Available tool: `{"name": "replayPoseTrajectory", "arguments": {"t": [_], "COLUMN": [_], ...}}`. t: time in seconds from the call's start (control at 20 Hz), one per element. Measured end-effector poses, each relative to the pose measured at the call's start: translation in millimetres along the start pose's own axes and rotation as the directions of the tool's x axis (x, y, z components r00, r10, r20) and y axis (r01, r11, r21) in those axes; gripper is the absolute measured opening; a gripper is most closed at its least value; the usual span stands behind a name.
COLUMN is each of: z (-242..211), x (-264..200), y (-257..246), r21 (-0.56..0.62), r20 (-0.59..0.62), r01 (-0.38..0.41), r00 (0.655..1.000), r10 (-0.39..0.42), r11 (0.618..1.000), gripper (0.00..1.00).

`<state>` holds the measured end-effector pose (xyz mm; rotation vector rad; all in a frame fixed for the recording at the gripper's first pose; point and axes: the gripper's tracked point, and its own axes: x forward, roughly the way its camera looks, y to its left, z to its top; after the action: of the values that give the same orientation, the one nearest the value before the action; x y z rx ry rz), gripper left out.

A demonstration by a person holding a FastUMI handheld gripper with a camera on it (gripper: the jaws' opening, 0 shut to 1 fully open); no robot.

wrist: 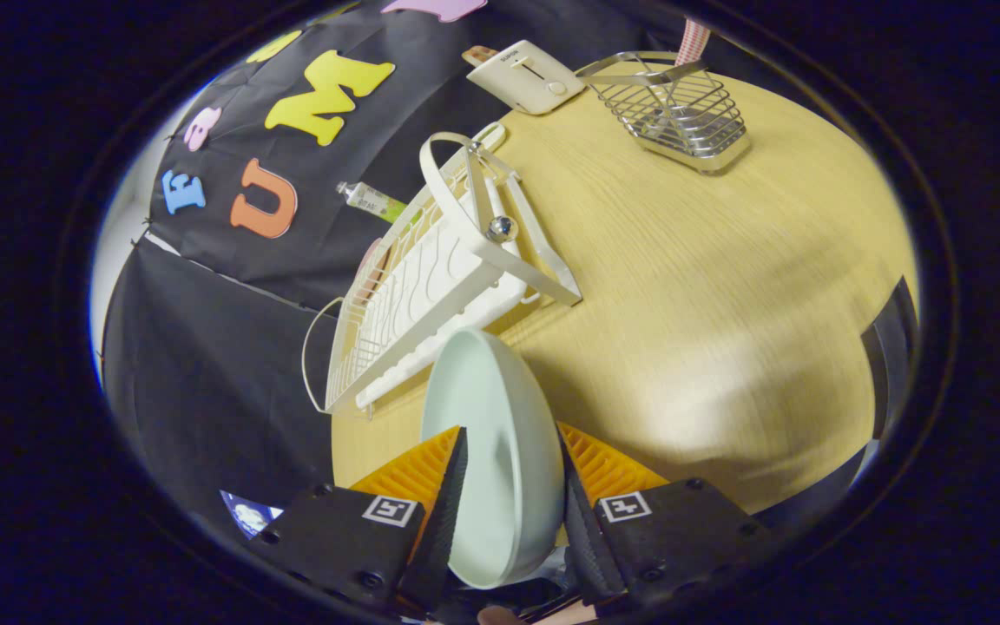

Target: Take the plate from the dish rack, then take the spoon from the basket and place it into the plate.

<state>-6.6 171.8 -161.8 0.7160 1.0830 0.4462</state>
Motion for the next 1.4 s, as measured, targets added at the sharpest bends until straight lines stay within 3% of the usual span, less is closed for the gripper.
{"name": "replayPoseTrajectory", "arguments": {"t": [0.3,0.55,0.7,0.85,0.95,1.05,1.4], "z": [17.6,43.9,66.0,91.5,107.7,124.0,184.8], "x": [-12.4,-57.9,-96.2,-141.9,-169.7,-188.4,-175.1], "y": [-3.0,-14.5,-23.8,-41.5,-58.2,-71.3,-115.9], "r21": [-0.08,-0.246,-0.347,-0.393,-0.394,-0.38,-0.404], "r20": [0.093,0.295,0.45,0.606,0.696,0.754,0.805], "r01": [0.012,0.123,0.239,0.377,0.47,0.512,0.559], "r00": [0.996,0.954,0.891,0.792,0.713,0.654,0.594], "r10": [-0.005,-0.047,-0.063,-0.073,-0.078,-0.062,-0.01], "r11": [0.997,0.961,0.907,0.839,0.79,0.77,0.724], "gripper": [0.72,0.76,0.9,0.92,1.0,1.0,1.0]}}
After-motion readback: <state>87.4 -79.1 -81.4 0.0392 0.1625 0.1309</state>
